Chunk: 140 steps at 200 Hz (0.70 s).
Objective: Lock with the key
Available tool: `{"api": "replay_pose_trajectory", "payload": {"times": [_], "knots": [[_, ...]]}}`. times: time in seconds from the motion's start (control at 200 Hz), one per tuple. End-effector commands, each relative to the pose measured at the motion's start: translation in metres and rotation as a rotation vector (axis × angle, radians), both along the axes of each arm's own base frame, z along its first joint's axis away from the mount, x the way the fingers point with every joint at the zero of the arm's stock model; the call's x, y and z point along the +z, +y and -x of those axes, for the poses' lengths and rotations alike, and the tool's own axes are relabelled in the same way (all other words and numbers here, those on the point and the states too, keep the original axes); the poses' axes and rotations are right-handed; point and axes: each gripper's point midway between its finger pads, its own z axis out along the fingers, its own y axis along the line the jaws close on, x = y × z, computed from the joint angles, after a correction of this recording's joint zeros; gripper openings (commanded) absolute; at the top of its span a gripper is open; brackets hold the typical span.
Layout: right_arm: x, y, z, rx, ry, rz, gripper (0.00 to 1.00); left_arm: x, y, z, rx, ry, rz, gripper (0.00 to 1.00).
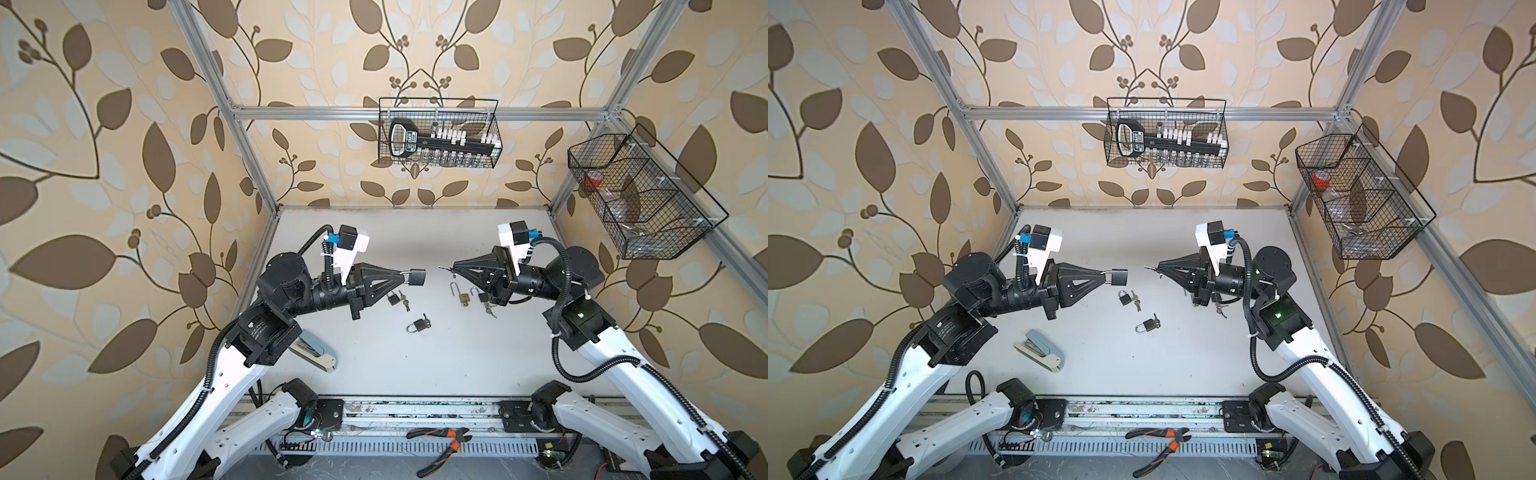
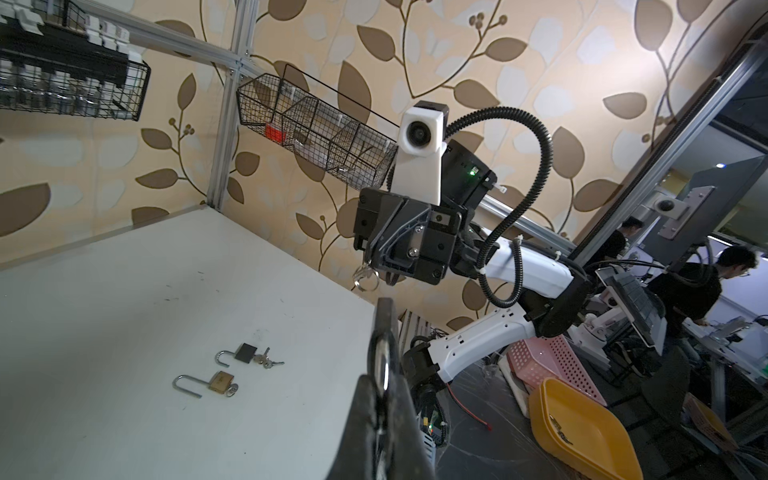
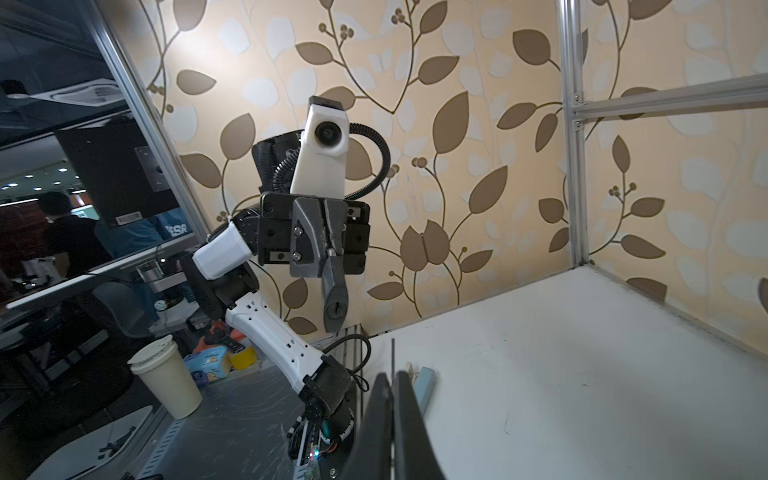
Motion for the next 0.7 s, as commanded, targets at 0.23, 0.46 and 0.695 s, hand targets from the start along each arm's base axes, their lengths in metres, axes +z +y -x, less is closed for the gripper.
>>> {"api": "replay_pose_trajectory", "payload": {"times": [0.23, 0.46, 0.695], "knots": [[-0.074, -0.027, -0.048, -0.327, 0.114, 0.145, 0.0, -0.124, 0.007, -0.051, 0.166, 0.316, -0.496, 0.0], [-0.089, -0.029, -0.047, -0.331, 0.125, 0.18, 0.0, -0.208, 0.046, -0.075, 0.329, 0.413, -0.866, 0.0], [-0.103, -0.024, -0.045, -0.294, 0.18, 0.156, 0.0, -0.234, 0.052, -0.086, 0.263, 0.157, -0.943, 0.0]]}}
